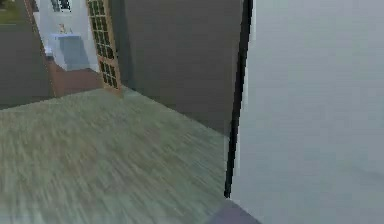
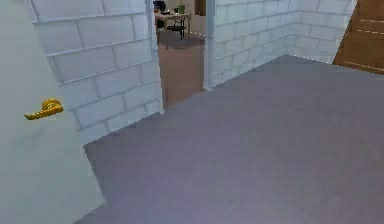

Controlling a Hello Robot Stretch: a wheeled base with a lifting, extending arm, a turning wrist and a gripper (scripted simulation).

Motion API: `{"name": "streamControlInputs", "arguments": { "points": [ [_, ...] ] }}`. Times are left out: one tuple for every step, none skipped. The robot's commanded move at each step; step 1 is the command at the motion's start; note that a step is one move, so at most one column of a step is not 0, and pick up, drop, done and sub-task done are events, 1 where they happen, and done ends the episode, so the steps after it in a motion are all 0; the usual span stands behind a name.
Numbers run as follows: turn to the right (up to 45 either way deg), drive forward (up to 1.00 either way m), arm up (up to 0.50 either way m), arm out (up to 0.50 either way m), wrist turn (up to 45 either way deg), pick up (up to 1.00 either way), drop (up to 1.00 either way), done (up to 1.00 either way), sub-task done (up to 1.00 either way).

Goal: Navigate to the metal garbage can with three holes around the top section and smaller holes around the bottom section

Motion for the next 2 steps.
{"name": "streamControlInputs", "arguments": {
  "points": [
    [-36.0, 0.00, 0.00, 0.00, 0.0, 0.00, 0.00, 0.00, 0.00],
    [0.0, 0.20, 0.00, 0.00, 0.0, 0.00, 0.00, 0.00, 0.00]
  ]
}}
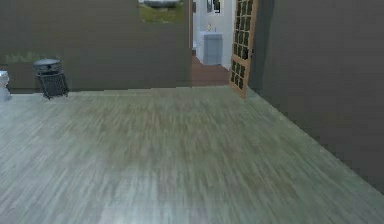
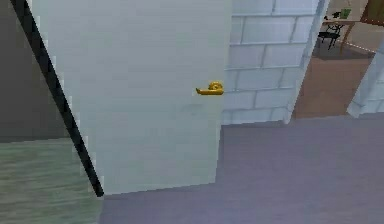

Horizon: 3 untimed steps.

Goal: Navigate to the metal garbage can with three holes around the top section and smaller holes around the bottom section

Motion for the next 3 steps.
{"name": "streamControlInputs", "arguments": {
  "points": [
    [-24.0, 0.00, 0.00, 0.00, 0.0, 0.00, 0.00, 0.00, 0.00],
    [-3.0, 0.00, 0.00, 0.00, 0.0, 0.00, 0.00, 0.00, 0.00],
    [0.0, 1.00, 0.00, 0.00, 0.0, 0.00, 0.00, 0.00, 0.00]
  ]
}}
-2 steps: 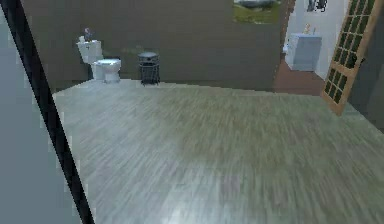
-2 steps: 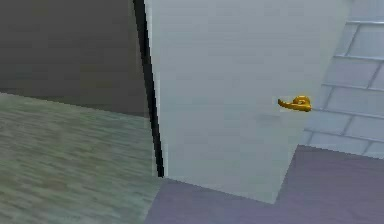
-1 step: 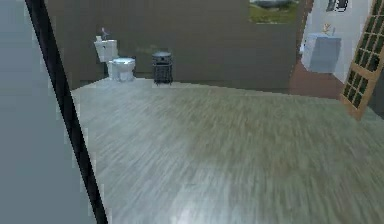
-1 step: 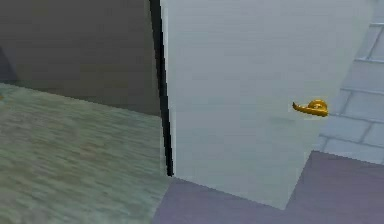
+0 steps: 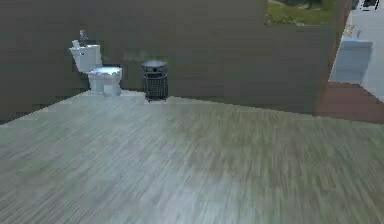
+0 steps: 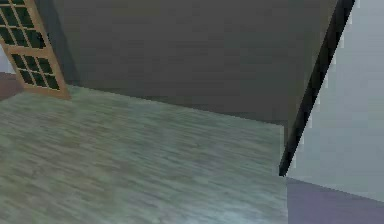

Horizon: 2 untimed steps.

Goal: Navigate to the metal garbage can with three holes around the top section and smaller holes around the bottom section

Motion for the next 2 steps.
{"name": "streamControlInputs", "arguments": {
  "points": [
    [0.0, 1.00, 0.00, 0.00, 0.0, 0.00, 0.00, 0.00, 0.00],
    [0.0, 1.00, 0.00, 0.00, 0.0, 0.00, 0.00, 0.00, 0.00]
  ]
}}
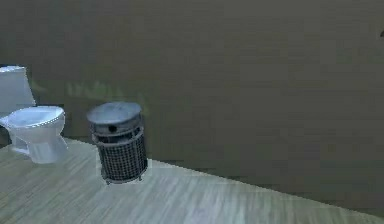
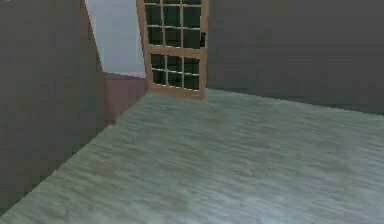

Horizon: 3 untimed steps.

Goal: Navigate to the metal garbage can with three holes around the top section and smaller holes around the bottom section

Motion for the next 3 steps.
{"name": "streamControlInputs", "arguments": {
  "points": [
    [3.0, 0.00, 0.00, 0.00, 0.0, 0.00, 0.00, 0.00, 0.00],
    [0.0, 0.75, 0.00, 0.00, 0.0, 0.00, 0.00, 0.00, 0.00],
    [-42.0, 0.00, 0.00, 0.00, 0.0, 0.00, 0.00, 0.00, 0.00]
  ]
}}
